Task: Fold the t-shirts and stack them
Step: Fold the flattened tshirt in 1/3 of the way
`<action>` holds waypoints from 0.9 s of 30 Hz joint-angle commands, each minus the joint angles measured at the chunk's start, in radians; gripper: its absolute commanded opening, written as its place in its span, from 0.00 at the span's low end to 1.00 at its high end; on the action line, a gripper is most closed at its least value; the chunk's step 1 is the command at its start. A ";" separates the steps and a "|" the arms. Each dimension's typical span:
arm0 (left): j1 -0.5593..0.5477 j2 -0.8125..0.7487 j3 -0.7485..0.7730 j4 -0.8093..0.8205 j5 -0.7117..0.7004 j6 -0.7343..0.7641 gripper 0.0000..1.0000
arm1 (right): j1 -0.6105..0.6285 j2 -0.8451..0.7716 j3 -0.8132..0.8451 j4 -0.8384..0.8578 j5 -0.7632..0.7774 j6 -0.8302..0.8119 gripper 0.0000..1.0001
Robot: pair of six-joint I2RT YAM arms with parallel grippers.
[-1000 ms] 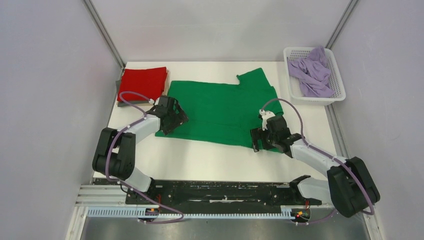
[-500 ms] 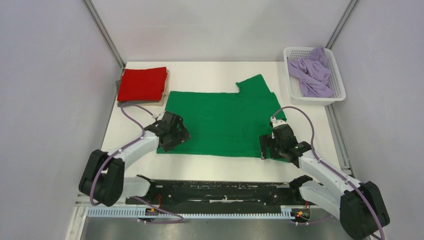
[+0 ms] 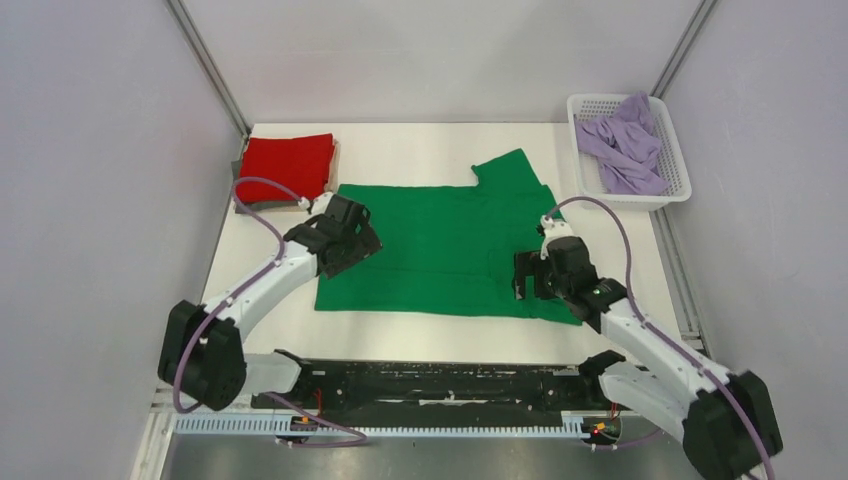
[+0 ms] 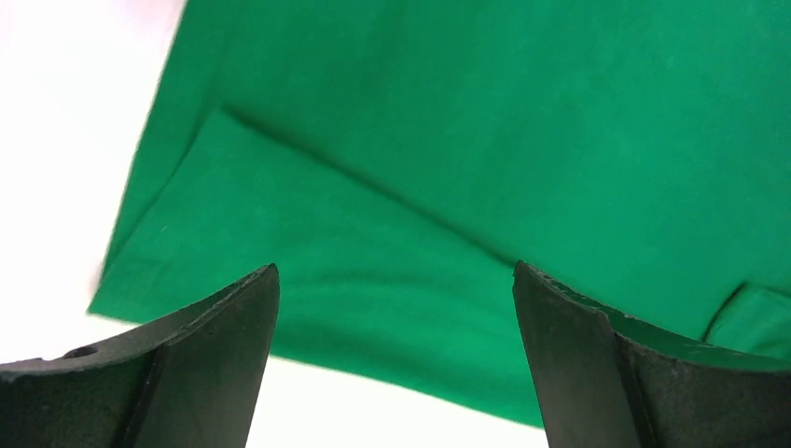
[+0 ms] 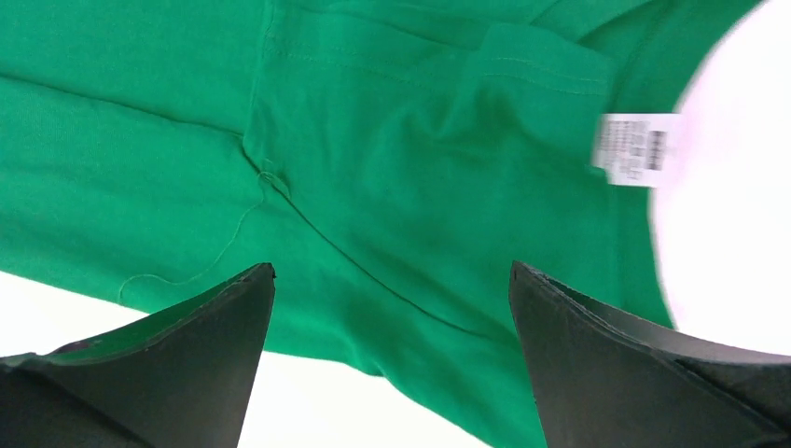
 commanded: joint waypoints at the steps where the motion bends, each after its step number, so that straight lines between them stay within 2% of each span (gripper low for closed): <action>1: -0.004 0.141 0.084 0.091 0.009 0.035 1.00 | 0.093 0.158 0.043 0.190 0.101 0.096 0.98; 3: -0.005 0.226 0.111 0.079 0.014 0.041 1.00 | 0.154 0.225 0.058 0.212 0.187 0.117 0.98; 6: -0.004 0.298 0.100 0.093 0.038 0.039 1.00 | 0.176 0.314 0.053 0.203 0.248 0.140 0.98; 11: -0.005 0.313 0.010 0.124 0.047 0.030 1.00 | 0.181 0.345 -0.035 0.208 0.220 0.186 0.98; 19: -0.020 0.198 -0.176 0.158 0.104 -0.011 1.00 | 0.246 0.205 -0.172 0.071 0.140 0.211 0.98; 24: -0.050 0.065 -0.259 0.092 0.080 -0.062 1.00 | 0.293 0.142 -0.188 -0.101 0.159 0.231 0.98; 27: -0.064 -0.028 -0.318 0.042 0.088 -0.097 1.00 | 0.303 0.111 -0.191 -0.140 0.150 0.242 0.98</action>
